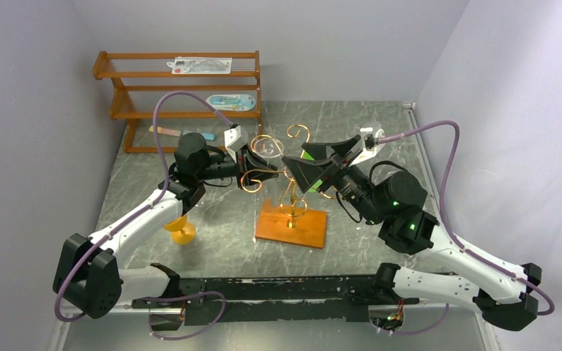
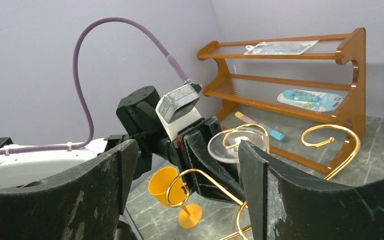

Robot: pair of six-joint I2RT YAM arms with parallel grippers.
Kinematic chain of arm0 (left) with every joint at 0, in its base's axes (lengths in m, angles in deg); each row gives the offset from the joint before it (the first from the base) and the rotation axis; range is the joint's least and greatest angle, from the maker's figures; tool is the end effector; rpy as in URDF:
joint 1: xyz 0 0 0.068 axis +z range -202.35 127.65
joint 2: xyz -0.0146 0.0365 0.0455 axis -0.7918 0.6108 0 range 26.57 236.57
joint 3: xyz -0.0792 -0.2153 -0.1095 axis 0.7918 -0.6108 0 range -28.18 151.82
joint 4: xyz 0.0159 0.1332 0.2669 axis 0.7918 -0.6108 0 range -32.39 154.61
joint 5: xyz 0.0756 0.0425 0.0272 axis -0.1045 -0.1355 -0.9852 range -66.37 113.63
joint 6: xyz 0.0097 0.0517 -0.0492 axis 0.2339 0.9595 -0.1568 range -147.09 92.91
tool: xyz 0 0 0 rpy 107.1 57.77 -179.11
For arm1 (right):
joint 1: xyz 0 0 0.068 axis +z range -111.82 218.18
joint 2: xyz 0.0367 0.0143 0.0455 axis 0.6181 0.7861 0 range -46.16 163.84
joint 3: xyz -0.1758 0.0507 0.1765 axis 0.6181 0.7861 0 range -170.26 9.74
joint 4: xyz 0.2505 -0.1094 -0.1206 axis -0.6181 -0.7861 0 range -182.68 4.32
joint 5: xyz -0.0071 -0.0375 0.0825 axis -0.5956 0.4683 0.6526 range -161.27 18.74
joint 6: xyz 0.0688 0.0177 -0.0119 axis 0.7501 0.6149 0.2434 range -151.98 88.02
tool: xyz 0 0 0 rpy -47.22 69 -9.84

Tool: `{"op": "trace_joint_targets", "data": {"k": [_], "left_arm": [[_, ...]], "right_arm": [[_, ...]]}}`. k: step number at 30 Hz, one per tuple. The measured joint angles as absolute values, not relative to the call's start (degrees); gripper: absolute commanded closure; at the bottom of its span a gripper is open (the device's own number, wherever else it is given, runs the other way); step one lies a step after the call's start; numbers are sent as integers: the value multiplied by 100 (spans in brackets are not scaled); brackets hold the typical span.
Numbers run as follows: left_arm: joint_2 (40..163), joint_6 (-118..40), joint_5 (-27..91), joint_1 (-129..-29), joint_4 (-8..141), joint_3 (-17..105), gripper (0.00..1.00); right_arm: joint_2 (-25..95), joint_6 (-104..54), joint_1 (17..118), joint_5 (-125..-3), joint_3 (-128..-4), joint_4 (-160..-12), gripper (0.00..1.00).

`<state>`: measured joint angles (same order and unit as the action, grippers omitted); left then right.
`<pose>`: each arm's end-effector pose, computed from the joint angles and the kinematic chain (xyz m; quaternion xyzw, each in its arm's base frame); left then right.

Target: Place the wine glass upside down on the wine glass rack

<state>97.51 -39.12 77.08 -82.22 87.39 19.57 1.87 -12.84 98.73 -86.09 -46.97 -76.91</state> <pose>0.2663 -0.2082 0.2871 0.4113 0.5770 -0.5230 0.4737 0.1381 0.2137 0.4372 -0.1101 0.5856 0.4536 0.6627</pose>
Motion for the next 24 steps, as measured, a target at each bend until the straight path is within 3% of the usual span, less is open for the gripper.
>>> {"op": "trace_joint_targets", "data": {"k": [24], "left_arm": [[9762,-5217,5946,-8268,9745,1633,95]], "right_arm": [[119,-1155,9873,-8596,-4564,-7559,23]]}}
